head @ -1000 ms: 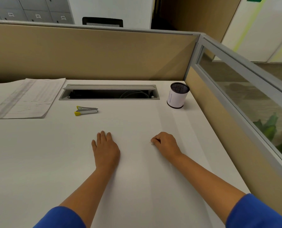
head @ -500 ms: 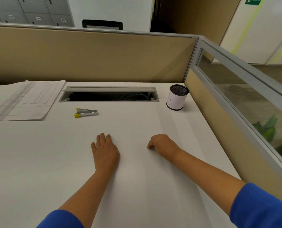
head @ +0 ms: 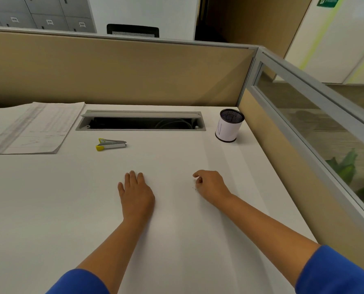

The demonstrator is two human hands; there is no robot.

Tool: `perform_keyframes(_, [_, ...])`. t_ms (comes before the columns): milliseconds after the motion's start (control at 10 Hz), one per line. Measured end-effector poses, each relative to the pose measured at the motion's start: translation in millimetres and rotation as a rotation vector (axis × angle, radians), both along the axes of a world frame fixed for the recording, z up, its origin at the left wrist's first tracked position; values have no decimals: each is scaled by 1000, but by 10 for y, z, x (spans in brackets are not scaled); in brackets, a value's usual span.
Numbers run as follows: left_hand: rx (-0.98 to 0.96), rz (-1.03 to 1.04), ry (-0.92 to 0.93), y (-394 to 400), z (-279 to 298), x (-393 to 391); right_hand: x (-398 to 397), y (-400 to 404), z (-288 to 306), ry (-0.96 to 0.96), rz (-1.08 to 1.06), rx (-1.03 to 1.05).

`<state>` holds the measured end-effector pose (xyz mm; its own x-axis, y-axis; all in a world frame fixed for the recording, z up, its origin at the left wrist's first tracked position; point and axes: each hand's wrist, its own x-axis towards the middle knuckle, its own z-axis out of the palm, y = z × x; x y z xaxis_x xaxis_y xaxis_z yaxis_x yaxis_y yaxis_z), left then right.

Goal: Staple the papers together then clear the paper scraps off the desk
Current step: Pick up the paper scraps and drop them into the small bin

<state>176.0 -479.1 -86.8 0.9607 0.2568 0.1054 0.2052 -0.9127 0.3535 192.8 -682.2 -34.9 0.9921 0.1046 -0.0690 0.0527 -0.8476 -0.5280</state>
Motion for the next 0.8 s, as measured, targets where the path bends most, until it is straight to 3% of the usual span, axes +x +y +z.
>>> perform_keyframes(500, [-13, -2, 0, -2, -3, -5, 55, 155, -42, 19, -24, -5])
perform_keyframes(800, [-22, -5, 3, -5, 7, 1, 70, 155, -15, 165, -90, 191])
